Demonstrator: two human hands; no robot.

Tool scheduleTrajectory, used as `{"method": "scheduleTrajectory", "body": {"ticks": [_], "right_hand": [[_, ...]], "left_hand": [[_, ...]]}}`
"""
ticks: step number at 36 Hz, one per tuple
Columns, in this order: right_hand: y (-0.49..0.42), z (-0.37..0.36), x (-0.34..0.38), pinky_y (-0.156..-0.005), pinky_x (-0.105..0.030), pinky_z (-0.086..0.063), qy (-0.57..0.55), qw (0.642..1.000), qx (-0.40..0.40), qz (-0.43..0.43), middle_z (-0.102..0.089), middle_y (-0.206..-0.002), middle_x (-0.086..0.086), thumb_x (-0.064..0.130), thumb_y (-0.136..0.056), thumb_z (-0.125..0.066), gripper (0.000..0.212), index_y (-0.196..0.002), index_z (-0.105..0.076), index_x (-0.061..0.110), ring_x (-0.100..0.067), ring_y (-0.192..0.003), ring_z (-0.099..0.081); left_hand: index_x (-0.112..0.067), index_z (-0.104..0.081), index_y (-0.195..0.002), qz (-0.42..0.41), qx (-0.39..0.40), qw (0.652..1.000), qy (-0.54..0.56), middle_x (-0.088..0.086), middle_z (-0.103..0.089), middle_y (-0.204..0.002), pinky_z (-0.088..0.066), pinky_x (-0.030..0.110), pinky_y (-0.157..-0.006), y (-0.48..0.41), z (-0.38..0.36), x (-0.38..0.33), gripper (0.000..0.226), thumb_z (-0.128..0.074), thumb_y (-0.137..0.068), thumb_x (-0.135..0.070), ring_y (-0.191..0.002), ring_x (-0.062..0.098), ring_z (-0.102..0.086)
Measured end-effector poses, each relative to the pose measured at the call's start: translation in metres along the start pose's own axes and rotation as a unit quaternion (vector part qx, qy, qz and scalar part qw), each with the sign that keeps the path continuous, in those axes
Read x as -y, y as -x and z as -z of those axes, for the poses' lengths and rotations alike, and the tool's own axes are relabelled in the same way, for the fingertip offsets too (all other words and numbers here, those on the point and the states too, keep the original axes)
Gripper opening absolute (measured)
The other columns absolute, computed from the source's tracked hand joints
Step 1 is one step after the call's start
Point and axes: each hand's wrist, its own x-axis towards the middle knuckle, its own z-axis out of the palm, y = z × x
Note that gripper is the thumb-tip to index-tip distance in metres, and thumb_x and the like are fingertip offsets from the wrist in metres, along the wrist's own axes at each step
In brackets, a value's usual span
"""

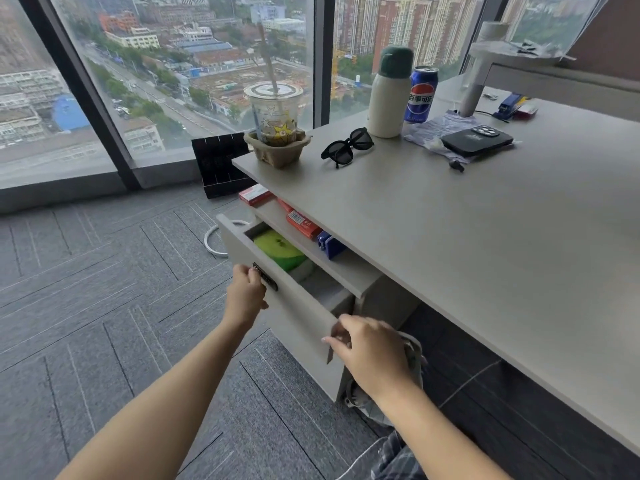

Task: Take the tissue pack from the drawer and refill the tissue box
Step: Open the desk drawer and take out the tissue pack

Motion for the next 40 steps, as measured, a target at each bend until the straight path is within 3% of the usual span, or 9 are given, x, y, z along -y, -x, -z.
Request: {"method": "scheduleTrajectory", "body": {"ticks": [7,12,15,20,23,26,29,35,40], "right_hand": [[0.009,0.005,0.022,-0.076,-0.032,-0.045,-0.002,0.991,0.082,0.103,-0.071,-0.086,0.008,0.041,-0.086,-0.063,0.016,-0.090,-0.065,0.026,-0.016,-0.083,-0.061],[0.011,0.009,0.034,-0.074,-0.028,-0.044,-0.002,0.990,0.066,0.123,-0.070,-0.082,0.010,0.036,-0.086,-0.064,0.008,-0.088,-0.065,0.028,-0.012,-0.079,-0.059],[0.009,0.009,0.042,-0.071,-0.024,-0.042,-0.009,0.990,0.058,0.129,-0.070,-0.081,0.011,0.035,-0.086,-0.064,0.008,-0.088,-0.066,0.027,-0.009,-0.076,-0.059],[0.001,0.001,0.056,-0.063,-0.019,-0.041,-0.039,0.991,0.060,0.109,-0.069,-0.078,0.011,0.037,-0.088,-0.062,0.010,-0.087,-0.066,0.028,-0.003,-0.069,-0.055],[-0.011,-0.005,0.069,-0.061,-0.021,-0.050,-0.105,0.989,0.071,0.074,-0.070,-0.082,0.010,0.036,-0.091,-0.058,0.013,-0.094,-0.065,0.025,-0.004,-0.070,-0.058],[-0.030,-0.014,0.091,-0.074,-0.030,-0.057,-0.208,0.973,0.102,0.012,-0.071,-0.097,0.005,0.034,-0.093,-0.058,0.024,-0.113,-0.059,0.022,-0.010,-0.083,-0.066],[-0.051,-0.023,0.113,-0.087,-0.035,-0.051,-0.270,0.944,0.178,-0.070,-0.065,-0.119,-0.006,0.031,-0.094,-0.054,0.038,-0.130,-0.045,0.022,-0.020,-0.104,-0.062],[-0.091,-0.057,0.127,-0.086,-0.035,-0.039,-0.303,0.887,0.296,-0.184,-0.048,-0.141,-0.016,0.023,-0.098,-0.042,0.074,-0.150,0.012,0.029,-0.033,-0.114,-0.054],[-0.103,-0.081,0.120,-0.086,-0.038,-0.047,-0.368,0.865,0.257,-0.226,-0.049,-0.134,-0.012,0.019,-0.096,-0.048,0.085,-0.147,0.018,0.034,-0.030,-0.100,-0.058]], "left_hand": [[-0.016,-0.048,-0.092,-0.031,-0.047,0.998,-0.009,0.012,-0.057,-0.068,-0.038,0.029,-0.041,0.027,0.046,0.030,0.018,-0.038,-0.099,-0.029,-0.047,0.027,-0.056],[-0.027,-0.045,-0.080,-0.021,-0.072,0.997,0.021,0.009,-0.054,-0.066,-0.039,0.028,-0.039,0.043,0.069,0.046,0.021,-0.039,-0.099,-0.026,-0.049,0.029,-0.055],[-0.021,-0.049,-0.083,0.002,-0.083,0.996,0.044,0.011,-0.053,-0.067,-0.038,0.029,-0.043,0.048,0.083,0.051,0.018,-0.040,-0.099,-0.024,-0.048,0.028,-0.054],[-0.016,-0.049,-0.098,0.007,-0.142,0.989,0.042,0.013,-0.060,-0.097,-0.045,0.040,-0.069,0.049,0.110,0.052,0.013,-0.038,-0.099,-0.024,-0.086,0.033,-0.059],[-0.018,-0.049,-0.105,-0.075,-0.185,0.980,0.002,0.006,-0.057,-0.107,-0.040,0.039,-0.081,0.044,0.131,0.034,0.012,-0.041,-0.099,-0.022,-0.097,0.025,-0.054],[-0.020,-0.056,-0.109,-0.174,-0.148,0.969,-0.096,0.003,-0.061,-0.109,-0.046,0.046,-0.090,0.029,0.147,0.012,0.019,-0.042,-0.096,-0.024,-0.103,0.024,-0.057],[-0.026,-0.058,-0.116,-0.223,-0.077,0.940,-0.247,-0.003,-0.065,-0.116,-0.044,0.047,-0.097,0.015,0.153,-0.012,0.025,-0.046,-0.096,-0.032,-0.110,0.019,-0.057],[-0.037,-0.053,-0.127,-0.235,0.058,0.878,-0.413,-0.013,-0.061,-0.130,-0.031,0.039,-0.102,-0.009,0.145,-0.038,0.033,-0.047,-0.095,-0.043,-0.117,0.012,-0.056],[-0.035,-0.051,-0.132,-0.200,0.136,0.839,-0.486,-0.012,-0.061,-0.133,-0.026,0.039,-0.099,-0.028,0.133,-0.042,0.040,-0.054,-0.093,-0.042,-0.121,0.011,-0.056]]}}
